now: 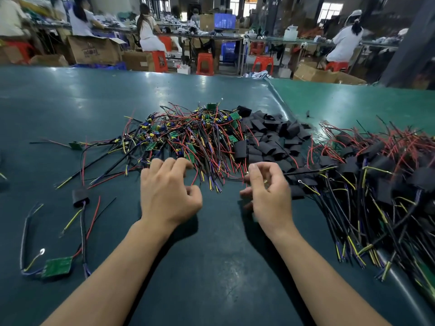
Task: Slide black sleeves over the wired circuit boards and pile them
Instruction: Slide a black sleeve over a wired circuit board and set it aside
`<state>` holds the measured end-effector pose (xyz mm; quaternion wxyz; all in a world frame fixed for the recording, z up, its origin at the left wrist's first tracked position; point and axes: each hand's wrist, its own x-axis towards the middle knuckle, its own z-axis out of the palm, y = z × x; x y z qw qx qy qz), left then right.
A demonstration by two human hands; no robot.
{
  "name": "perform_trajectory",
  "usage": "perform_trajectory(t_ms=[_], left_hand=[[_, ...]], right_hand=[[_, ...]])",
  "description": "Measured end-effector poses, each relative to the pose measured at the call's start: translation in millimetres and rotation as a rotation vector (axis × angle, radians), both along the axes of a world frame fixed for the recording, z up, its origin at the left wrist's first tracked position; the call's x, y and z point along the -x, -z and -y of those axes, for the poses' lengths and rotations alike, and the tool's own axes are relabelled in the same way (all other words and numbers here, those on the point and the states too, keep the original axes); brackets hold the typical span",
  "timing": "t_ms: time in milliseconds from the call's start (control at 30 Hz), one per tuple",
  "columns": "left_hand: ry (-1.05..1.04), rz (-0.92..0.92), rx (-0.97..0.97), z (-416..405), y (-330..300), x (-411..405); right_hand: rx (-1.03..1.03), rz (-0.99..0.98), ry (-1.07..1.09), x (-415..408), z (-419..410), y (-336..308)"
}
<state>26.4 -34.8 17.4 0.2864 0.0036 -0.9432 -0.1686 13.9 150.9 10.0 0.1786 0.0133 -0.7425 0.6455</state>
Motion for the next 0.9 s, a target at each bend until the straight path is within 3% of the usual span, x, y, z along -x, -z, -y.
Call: perform_trajectory(t_ms=[100, 233, 333, 500, 633, 700, 900], left_hand=[[-0.051, 0.196, 0.031, 5.5, -1.0, 0.4], [0.022, 0.284, 0.017, 7.2, 0.7, -1.0], [0.074, 0.250, -0.075, 5.8, 3.6, -1.9], [0.226, 0.139, -0.131, 4.6, 6.6, 1.4], [0.222, 0.088, -0.150, 3.5, 6.6, 3.2], [0.203, 0.086, -0.092, 4.0, 6.5, 3.2], [-0.038, 0.020, -0.098, 6.0, 7.9, 5.7]], right_hand=[[-0.357, -0.113, 0.196, 8.9, -19.2, 1.1], [-0.700, 0.095, 0.091, 15.6, -27.4, 6.2], [-0.847, 0.036, 0.042, 13.8, -20.3, 9.9], [-0.503, -0.253, 0.070, 11.6, -19.2, 5.3], [-0.118, -0.460, 0.207, 7.6, -19.4, -5.3], [-0.030, -0.565, 0.242, 6.0, -23.2, -10.1], [0.253, -0.486, 0.278, 5.8, -32.9, -20.2]])
